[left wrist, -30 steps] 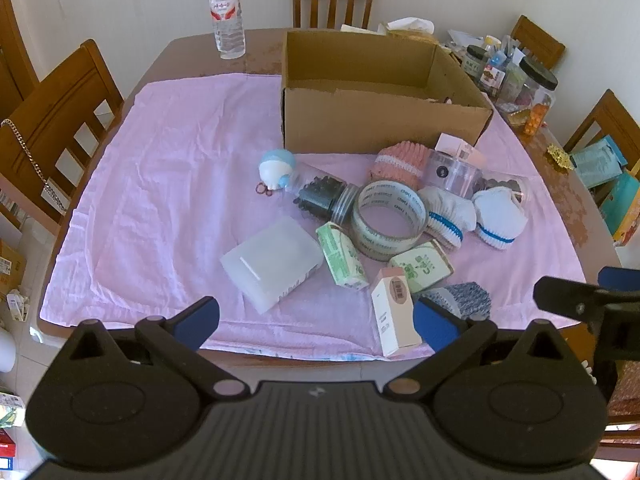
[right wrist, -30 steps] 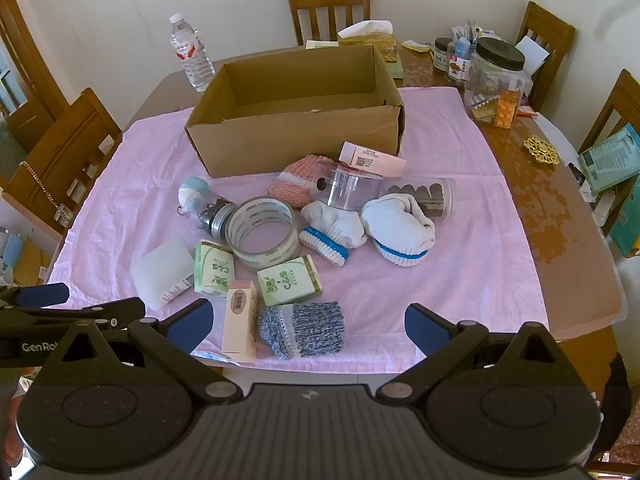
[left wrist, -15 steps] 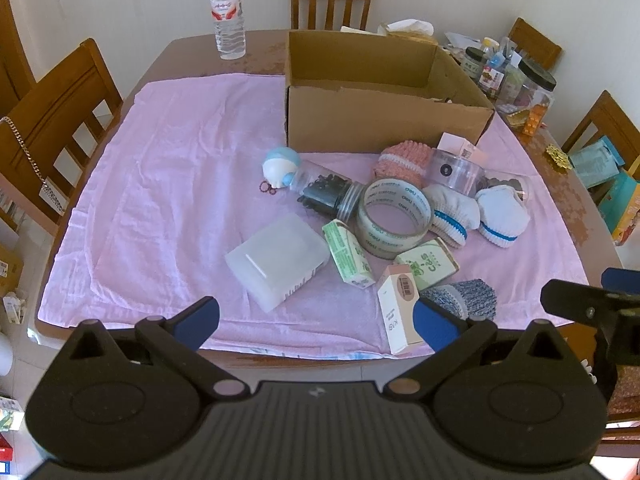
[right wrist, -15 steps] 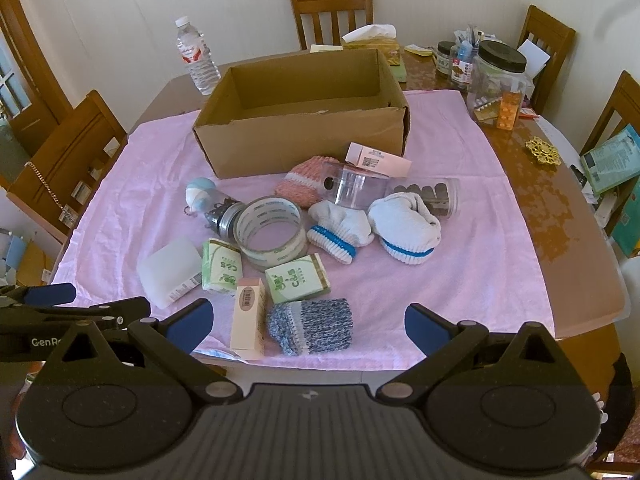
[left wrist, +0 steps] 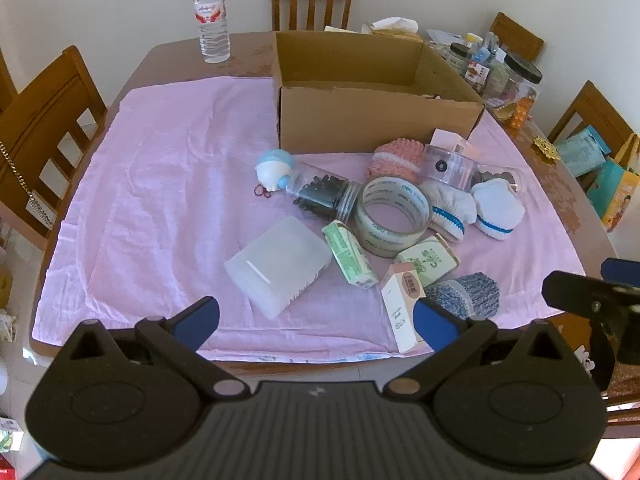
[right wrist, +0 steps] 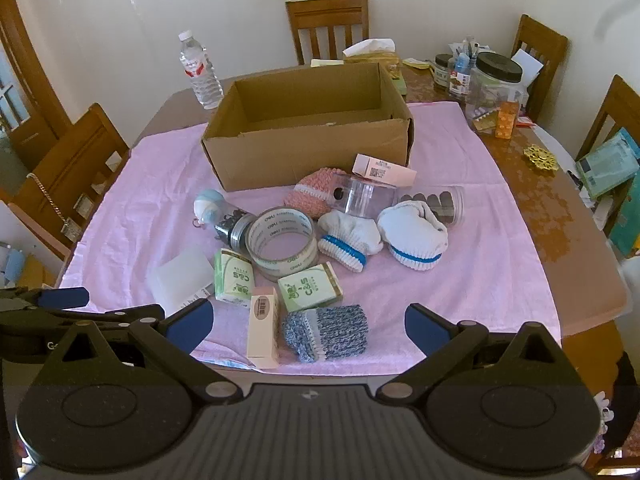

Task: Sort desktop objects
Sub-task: 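Move both tools toward the items on the pink cloth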

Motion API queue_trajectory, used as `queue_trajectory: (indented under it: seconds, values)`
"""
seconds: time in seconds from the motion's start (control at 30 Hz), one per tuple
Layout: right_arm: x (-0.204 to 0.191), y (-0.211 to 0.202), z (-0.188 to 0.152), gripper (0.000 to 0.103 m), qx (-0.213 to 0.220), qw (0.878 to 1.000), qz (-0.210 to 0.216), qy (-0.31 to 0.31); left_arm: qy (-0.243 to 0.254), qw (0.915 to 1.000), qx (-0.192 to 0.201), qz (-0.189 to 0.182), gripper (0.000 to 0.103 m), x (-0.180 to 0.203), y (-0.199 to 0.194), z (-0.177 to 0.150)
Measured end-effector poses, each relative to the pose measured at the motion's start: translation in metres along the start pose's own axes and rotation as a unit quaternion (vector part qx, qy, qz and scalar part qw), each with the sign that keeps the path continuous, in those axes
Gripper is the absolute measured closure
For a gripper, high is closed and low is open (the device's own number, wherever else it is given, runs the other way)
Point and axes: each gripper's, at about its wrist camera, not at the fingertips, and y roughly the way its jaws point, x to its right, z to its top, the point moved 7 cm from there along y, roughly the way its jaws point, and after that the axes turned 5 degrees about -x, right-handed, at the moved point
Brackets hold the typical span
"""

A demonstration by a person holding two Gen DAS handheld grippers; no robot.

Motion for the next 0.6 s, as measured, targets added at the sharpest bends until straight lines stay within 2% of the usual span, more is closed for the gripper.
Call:
queue_trajectory:
  seconds: [0.2,0.6]
  values:
    - [-0.006,0.005,-0.007,0.000,0.001,1.000,-0.013,0.006,0.011,0.9999,-0.001,-0.004,0.001,-0.007,0.005,-0.001]
    - [-0.013,0.016,-0.017,0.000,0.008,1.000,-0.012,0.016,0.022,0.9997,0.007,0.002,0.001,-0.021,0.020,-0.002]
